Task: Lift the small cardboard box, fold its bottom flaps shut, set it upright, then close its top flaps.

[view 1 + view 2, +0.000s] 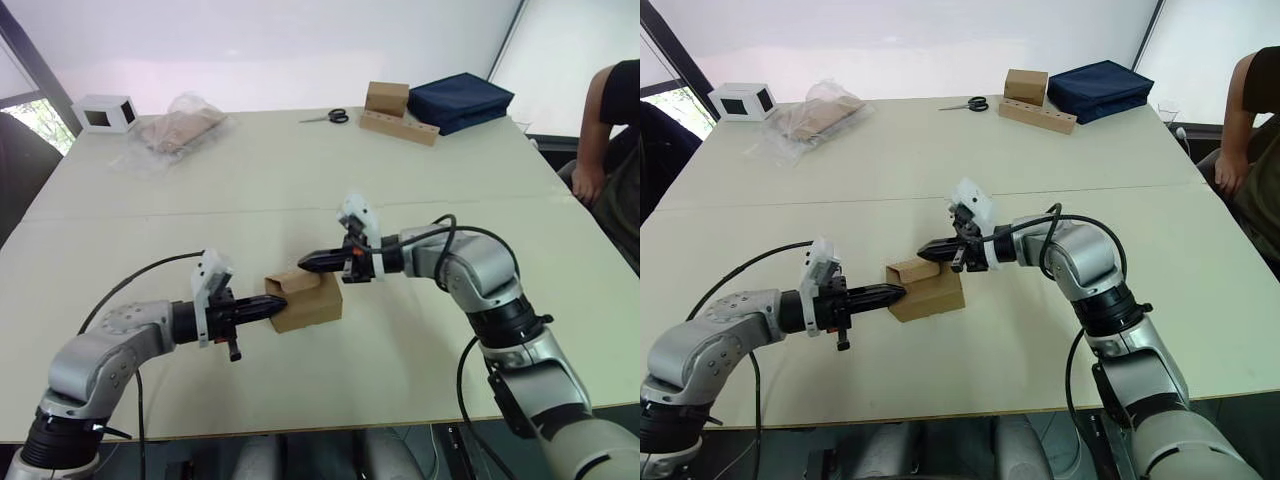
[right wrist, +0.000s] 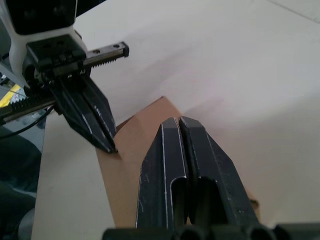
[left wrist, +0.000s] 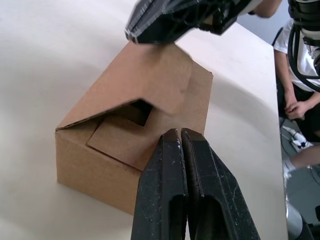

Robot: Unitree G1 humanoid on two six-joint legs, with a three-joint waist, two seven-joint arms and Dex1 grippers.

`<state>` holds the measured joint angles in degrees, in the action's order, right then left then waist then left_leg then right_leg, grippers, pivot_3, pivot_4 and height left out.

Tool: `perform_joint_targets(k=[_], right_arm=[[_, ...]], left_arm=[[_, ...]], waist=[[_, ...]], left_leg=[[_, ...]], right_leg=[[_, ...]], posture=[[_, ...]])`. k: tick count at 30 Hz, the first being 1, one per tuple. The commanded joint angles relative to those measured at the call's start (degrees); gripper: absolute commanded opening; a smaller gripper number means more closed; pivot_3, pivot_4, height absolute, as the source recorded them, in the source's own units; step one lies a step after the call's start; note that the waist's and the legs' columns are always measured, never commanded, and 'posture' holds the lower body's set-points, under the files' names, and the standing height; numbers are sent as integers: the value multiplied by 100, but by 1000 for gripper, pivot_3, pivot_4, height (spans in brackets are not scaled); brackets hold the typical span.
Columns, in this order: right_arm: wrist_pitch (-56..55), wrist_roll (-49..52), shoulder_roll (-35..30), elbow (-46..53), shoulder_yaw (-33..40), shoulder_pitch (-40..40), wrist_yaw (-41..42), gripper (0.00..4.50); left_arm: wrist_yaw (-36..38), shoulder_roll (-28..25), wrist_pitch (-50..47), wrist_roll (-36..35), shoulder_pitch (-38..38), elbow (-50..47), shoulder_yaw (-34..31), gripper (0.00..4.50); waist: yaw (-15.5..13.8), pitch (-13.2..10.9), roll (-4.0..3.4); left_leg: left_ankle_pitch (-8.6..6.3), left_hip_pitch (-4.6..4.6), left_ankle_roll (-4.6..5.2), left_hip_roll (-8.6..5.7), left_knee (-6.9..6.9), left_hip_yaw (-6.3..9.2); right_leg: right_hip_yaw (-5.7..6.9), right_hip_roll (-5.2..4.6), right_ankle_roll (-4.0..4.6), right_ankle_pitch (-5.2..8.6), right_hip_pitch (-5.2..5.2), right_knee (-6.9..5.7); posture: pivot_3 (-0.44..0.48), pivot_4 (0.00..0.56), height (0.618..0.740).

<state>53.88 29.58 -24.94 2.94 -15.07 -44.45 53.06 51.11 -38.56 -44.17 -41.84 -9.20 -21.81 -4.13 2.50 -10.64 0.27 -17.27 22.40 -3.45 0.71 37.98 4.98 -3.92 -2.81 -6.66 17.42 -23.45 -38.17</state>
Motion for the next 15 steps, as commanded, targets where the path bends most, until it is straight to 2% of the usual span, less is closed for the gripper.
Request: perform_joint_targets(k=[1, 13, 14, 15], right_arm=[[74, 121, -46, 490, 154, 115, -53, 0], [-231, -55, -166, 919, 19, 299, -32, 0], [-288, -84, -183, 924, -7, 305, -14, 514], [-329, -113, -186, 913, -23, 302, -21, 665]], left_arm=[[-2, -142, 28, 50, 31, 57, -125, 82], [-35, -167, -82, -62, -248, -32, -75, 82], [-34, -172, -98, -73, -273, -32, -79, 0], [-29, -179, -107, -80, -298, -27, -80, 0]], waist=[[-1, 0, 0], [-3, 0, 0], [0, 0, 0], [0, 0, 0]], left_leg=[[0, 0, 0, 0, 0, 1], [0, 0, 0, 0, 0, 1], [0, 0, 0, 0, 0, 1], [0, 0, 0, 0, 0, 0]], right_leg=[[0, 0, 0, 0, 0, 0], [0, 1, 0, 0, 0, 0], [0, 1, 0, 0, 0, 1], [0, 1, 0, 0, 0, 1]], posture=[[0, 150, 740], [0, 150, 740], [0, 150, 740], [0, 150, 740]])
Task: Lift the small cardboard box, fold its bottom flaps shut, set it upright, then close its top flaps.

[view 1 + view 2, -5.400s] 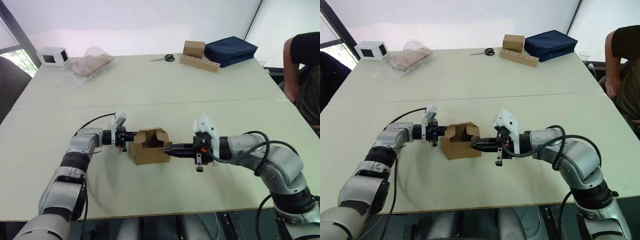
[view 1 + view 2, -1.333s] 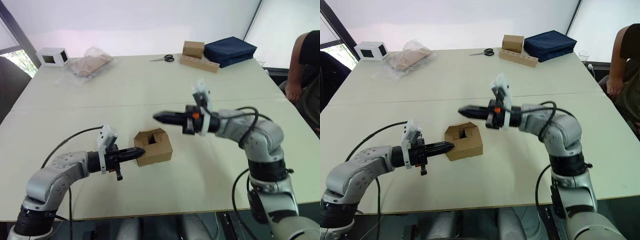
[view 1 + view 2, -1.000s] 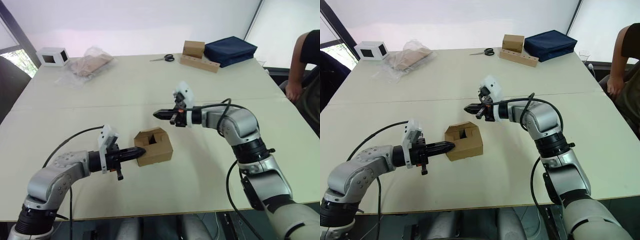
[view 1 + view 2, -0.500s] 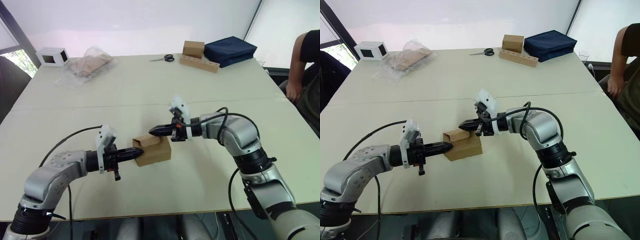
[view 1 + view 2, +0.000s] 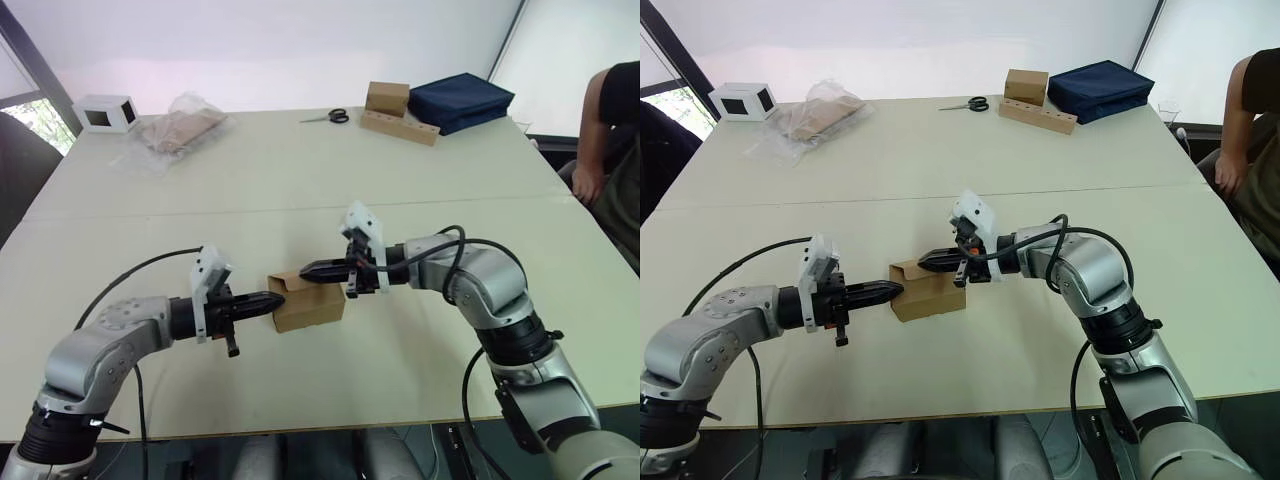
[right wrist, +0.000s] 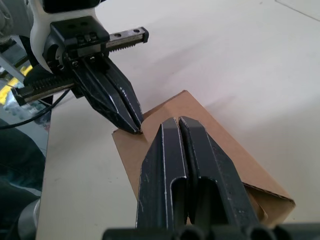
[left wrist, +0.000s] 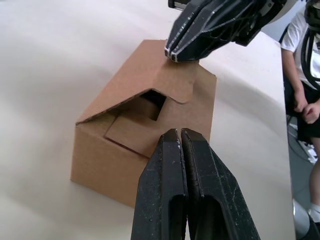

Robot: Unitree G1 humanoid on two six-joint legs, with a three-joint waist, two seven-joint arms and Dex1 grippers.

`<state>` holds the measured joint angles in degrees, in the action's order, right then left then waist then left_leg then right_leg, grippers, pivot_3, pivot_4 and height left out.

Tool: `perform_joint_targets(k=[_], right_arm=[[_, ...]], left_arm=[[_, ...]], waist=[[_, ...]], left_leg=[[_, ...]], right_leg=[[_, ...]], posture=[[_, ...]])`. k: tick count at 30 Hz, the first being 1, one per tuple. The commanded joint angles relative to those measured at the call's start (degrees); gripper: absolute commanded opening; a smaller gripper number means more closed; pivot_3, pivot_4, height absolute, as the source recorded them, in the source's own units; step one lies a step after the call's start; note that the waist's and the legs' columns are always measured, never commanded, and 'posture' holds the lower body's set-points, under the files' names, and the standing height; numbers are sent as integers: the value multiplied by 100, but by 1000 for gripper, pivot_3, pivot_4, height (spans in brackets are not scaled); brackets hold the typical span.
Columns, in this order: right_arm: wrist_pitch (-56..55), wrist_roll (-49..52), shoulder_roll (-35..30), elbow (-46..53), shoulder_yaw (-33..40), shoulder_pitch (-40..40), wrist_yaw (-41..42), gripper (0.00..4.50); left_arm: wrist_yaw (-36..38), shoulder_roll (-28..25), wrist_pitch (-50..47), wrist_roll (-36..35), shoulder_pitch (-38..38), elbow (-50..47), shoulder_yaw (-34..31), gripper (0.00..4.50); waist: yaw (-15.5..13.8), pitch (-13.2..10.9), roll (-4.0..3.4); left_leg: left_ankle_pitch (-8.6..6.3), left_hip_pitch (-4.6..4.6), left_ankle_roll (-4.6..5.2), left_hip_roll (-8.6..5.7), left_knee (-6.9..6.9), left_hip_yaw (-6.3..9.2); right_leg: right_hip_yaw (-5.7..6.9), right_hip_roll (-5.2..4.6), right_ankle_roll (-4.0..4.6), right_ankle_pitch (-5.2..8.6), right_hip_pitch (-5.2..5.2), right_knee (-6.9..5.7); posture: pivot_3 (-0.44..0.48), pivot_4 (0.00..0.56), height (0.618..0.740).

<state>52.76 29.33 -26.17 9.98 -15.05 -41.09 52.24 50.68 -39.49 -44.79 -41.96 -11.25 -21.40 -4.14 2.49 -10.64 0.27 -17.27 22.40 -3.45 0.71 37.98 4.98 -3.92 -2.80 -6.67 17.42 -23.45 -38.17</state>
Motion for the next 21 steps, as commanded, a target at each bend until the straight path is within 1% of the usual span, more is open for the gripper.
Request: perform_joint_targets(k=[1, 4, 14, 21], right_arm=[[-288, -168, -53, 170, -40, -39, -7, 1043], [-433, -331, -70, 88, -92, -36, -34, 2379], [-444, -309, -117, 169, -42, 64, 75, 2379], [-630, -641, -173, 30, -289, 87, 30, 2379]], left_arm=[[19, -88, -49, -68, -112, -61, -77, 0], [20, -81, -61, -67, -136, -60, -71, 0], [13, -83, -101, -78, -102, -131, -66, 0], [-12, -58, -103, -74, -105, -140, -42, 0]], waist=[[1, 0, 0], [-1, 0, 0], [-1, 0, 0], [-1, 0, 0]], left_leg=[[0, 0, 0, 0, 0, 0], [0, 0, 0, 0, -1, 0], [0, 0, 0, 0, -1, 0], [0, 0, 0, 0, -1, 0]], right_leg=[[0, 0, 0, 0, 0, 0], [0, 0, 0, 0, 0, 1], [0, 0, 0, 0, 0, 1], [0, 0, 0, 0, 0, 1]], posture=[[0, 150, 740], [0, 150, 740], [0, 150, 740], [0, 150, 740]])
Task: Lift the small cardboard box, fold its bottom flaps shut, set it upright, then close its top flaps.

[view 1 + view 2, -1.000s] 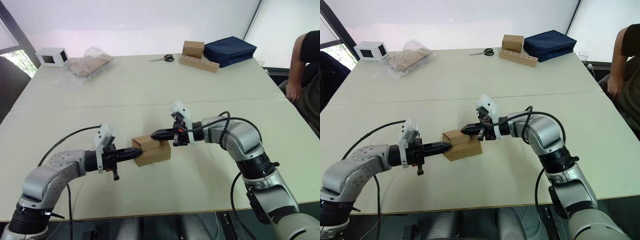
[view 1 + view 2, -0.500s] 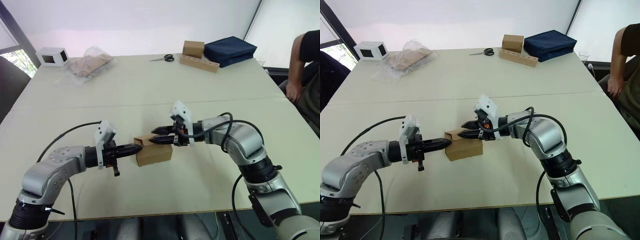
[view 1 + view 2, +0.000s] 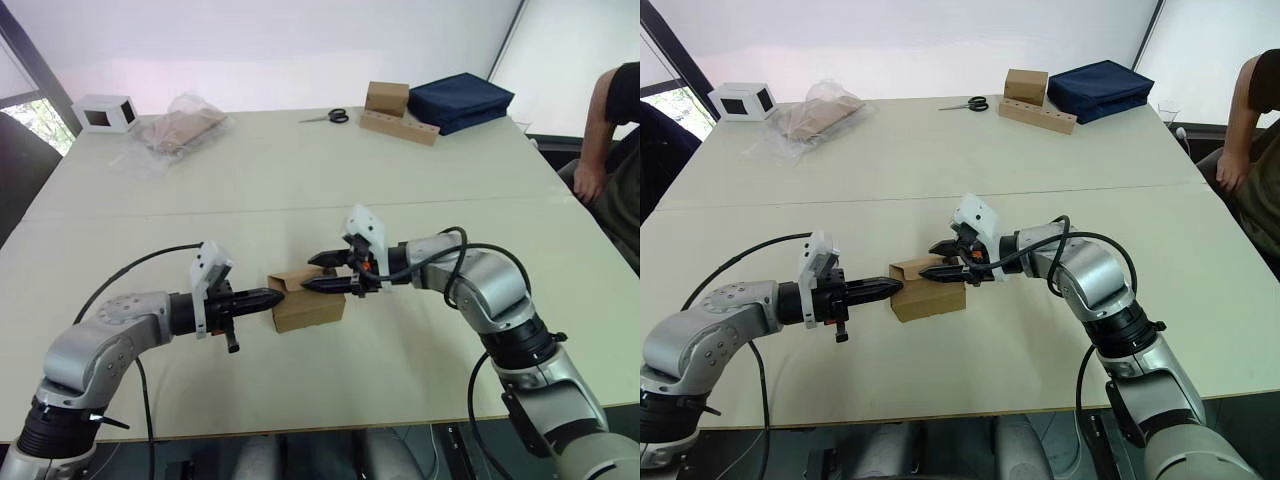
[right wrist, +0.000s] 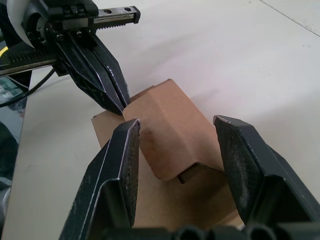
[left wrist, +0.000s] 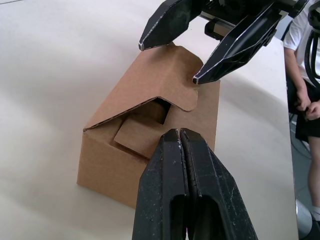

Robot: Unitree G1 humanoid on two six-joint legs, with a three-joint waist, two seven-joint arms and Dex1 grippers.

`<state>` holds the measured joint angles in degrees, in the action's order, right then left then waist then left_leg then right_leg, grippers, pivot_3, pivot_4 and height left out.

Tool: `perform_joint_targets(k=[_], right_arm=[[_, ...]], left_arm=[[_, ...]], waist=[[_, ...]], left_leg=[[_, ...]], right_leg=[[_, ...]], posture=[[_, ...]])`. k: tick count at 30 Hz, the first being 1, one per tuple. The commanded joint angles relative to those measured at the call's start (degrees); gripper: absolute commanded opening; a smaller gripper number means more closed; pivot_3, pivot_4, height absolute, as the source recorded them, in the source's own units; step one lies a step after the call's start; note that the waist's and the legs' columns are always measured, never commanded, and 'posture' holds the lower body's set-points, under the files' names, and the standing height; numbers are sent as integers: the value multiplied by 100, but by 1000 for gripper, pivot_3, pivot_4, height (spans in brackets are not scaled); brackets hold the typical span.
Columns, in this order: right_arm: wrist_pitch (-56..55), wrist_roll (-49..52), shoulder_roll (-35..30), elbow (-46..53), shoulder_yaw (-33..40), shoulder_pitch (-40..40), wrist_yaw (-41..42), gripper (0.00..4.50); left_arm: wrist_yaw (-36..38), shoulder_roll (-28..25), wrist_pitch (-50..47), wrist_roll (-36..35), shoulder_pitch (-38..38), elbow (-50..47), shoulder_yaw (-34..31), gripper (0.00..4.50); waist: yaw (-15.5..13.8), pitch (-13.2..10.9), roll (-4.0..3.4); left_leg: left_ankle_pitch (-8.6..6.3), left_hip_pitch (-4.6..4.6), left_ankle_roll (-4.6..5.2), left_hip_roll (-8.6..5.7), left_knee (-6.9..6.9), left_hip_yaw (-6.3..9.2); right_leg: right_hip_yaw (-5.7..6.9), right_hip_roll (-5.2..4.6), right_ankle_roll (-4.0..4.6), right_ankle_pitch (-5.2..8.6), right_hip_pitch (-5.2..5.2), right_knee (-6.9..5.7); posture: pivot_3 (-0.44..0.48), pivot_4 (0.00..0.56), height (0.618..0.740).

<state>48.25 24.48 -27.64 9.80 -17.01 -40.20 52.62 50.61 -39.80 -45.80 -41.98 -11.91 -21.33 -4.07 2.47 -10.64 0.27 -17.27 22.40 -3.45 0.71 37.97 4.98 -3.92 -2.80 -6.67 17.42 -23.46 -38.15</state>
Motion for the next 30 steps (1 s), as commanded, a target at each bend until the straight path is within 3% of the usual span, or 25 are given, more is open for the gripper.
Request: perform_joint_targets(k=[1, 9, 16, 26, 30], right_arm=[[-228, -205, -30, 28, -109, -4, -4, 2379], [-1677, -925, -152, -91, -305, 0, 228, 2379], [-1644, -702, -204, 45, -159, 141, 595, 2379], [-1694, -1049, -54, -292, -252, 73, 411, 2379], [-1304, -432, 36, -28, 52, 166, 676, 2379]], left_arm=[[-10, -26, -4, -74, -39, -147, -49, 0], [-23, -5, -6, -74, -20, -134, -34, 0], [-36, 10, 5, -75, 18, -159, -27, 0], [-32, 30, 21, -39, -37, -67, -10, 0], [-20, 15, 54, 12, -23, -41, 10, 0]], waist=[[1, 0, 0], [1, 0, 0], [-2, 0, 0], [0, 0, 0], [-1, 0, 0]], left_leg=[[0, 0, 0, 0, 0, 0], [0, 0, 0, 0, 0, -1], [0, 0, 0, 0, 0, 0], [1, 0, -1, 0, 0, 0], [1, 0, -1, 0, 0, 0]], right_leg=[[0, 0, 0, 0, 0, 0], [0, 0, 0, 0, 0, 0], [0, -1, 0, 0, 0, 1], [0, 0, 0, 0, 0, 1], [0, 0, 0, 0, 0, 0]], posture=[[0, 150, 740], [0, 150, 740], [0, 150, 740], [0, 150, 740], [0, 150, 740]])
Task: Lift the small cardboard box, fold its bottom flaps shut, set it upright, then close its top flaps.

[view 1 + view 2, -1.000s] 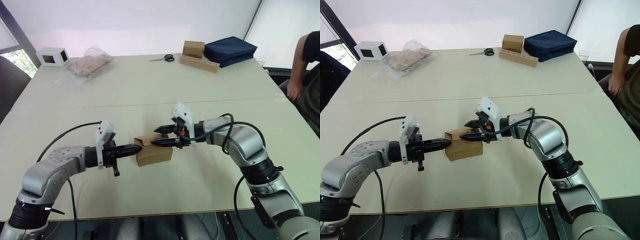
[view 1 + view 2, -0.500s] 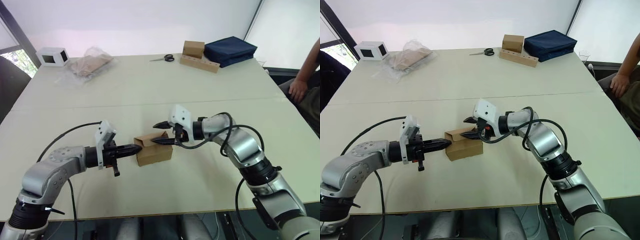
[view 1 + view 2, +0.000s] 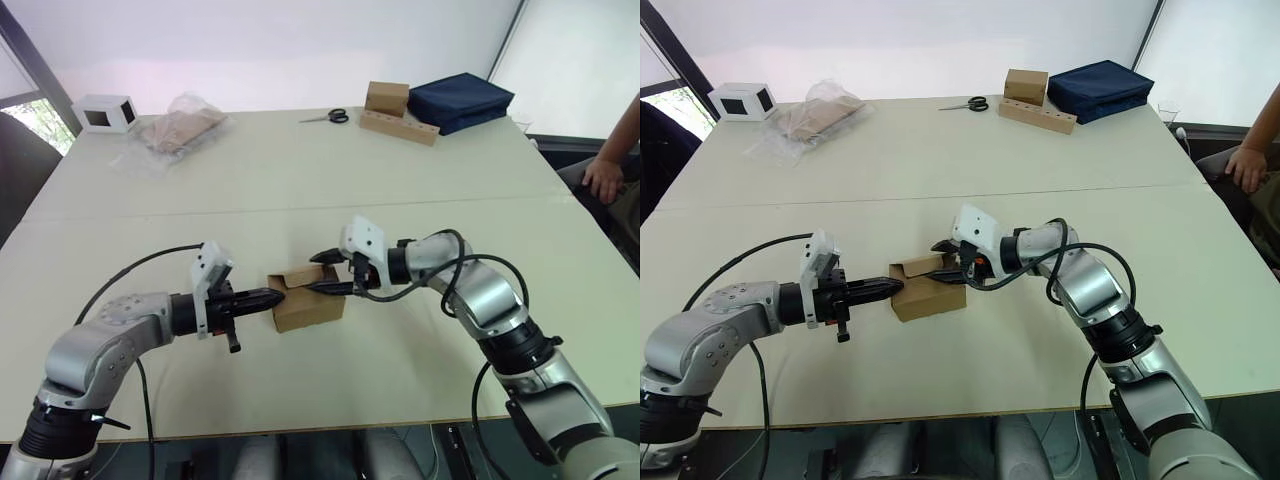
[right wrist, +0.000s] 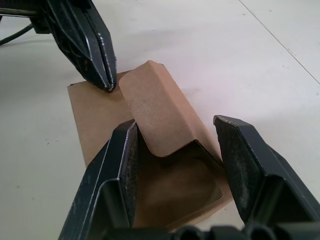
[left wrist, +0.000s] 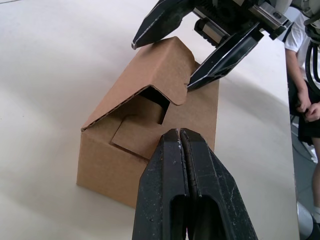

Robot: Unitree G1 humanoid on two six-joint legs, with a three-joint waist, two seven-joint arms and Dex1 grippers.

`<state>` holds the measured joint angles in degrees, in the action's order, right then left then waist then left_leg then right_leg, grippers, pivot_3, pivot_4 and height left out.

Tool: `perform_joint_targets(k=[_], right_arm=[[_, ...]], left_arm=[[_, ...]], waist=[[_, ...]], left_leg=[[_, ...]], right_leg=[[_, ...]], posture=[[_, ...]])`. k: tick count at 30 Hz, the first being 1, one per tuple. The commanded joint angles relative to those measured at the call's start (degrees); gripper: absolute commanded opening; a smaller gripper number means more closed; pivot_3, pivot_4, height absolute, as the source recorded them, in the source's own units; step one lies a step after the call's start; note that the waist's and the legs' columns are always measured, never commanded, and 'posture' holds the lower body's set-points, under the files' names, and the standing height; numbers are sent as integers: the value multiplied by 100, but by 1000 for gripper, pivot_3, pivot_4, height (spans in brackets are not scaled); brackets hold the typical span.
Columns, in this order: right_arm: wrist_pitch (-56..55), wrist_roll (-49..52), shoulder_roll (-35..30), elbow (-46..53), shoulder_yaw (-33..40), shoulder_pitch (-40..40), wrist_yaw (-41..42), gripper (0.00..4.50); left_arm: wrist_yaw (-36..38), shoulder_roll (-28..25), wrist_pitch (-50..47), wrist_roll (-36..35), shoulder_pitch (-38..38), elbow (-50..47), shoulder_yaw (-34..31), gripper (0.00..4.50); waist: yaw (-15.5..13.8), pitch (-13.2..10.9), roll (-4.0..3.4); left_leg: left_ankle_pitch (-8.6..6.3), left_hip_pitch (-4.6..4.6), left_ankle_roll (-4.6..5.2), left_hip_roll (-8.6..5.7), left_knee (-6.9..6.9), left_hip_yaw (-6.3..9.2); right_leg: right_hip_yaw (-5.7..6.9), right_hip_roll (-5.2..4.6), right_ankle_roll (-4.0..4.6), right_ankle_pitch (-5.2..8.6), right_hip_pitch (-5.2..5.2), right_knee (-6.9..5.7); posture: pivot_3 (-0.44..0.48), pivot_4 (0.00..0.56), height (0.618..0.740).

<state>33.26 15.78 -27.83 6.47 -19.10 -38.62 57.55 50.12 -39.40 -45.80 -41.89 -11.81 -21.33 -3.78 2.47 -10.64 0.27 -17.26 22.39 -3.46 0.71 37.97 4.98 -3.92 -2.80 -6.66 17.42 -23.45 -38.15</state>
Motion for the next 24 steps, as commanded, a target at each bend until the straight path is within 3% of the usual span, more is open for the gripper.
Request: perform_joint_targets(k=[1, 17, 24], right_arm=[[198, 506, 1, 373, 297, 35, 271, 2379], [837, 1299, 326, 372, 884, -124, 72, 2379], [522, 687, 101, 287, 337, -41, 48, 2379]], left_arm=[[27, -27, 59, 5, -29, -40, -19, 0], [-1, -3, 94, 34, -28, -16, -5, 0], [-29, 17, 90, 34, -27, -4, -9, 0]], waist=[[-4, 0, 0], [-2, 0, 0], [0, 0, 0]], left_leg=[[0, 0, 0, 0, 0, 0], [0, 0, 0, 0, 0, 1], [0, 0, 0, -1, 0, 0]], right_leg=[[0, 0, 0, 0, 0, 0], [0, 0, 0, 0, 0, 0], [0, -1, 0, 0, 0, 0]], posture=[[0, 150, 740], [0, 150, 740], [0, 150, 740]])
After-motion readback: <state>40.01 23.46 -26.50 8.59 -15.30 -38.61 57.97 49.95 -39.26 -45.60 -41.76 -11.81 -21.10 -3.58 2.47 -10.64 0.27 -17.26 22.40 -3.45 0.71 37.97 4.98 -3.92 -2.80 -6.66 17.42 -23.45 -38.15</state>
